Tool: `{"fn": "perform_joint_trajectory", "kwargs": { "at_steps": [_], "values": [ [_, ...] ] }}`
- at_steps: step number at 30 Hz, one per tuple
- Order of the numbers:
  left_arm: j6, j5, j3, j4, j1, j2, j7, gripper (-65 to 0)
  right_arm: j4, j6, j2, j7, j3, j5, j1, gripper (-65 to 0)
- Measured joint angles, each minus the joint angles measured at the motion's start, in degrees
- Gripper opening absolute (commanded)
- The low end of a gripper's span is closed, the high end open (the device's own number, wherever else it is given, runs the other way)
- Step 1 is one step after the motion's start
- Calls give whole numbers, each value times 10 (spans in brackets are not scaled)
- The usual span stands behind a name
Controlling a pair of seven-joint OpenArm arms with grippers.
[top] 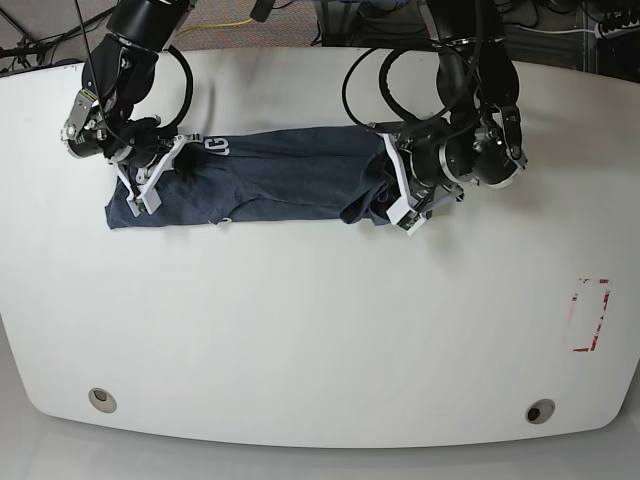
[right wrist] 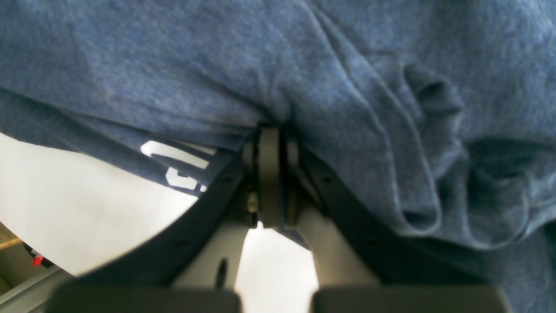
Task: Fold the T-shirt properly
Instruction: 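Fold the strip end with the left gripper over toward the right gripper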
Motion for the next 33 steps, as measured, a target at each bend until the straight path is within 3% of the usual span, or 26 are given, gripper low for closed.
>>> {"fn": "perform_joint_trajectory", "kwargs": {
  "at_steps": [7, 22, 28, 33],
  "values": [
    [0, -2, 6, -37, -25, 5, -12, -607, 0, 0, 2, 5, 0, 0, -1, -648],
    [0, -3, 102, -89, -61, 3, -29, -600, 0, 0, 0, 10, 0, -1, -2, -648],
    [0, -2, 132, -90, -76, 0, -28, -411, 0, 0, 0, 10, 0, -2, -2, -647],
    [0, -7, 146, -90, -80, 3, -29, -390, 0, 0, 0, 11, 0, -1, -3, -647]
  ]
}}
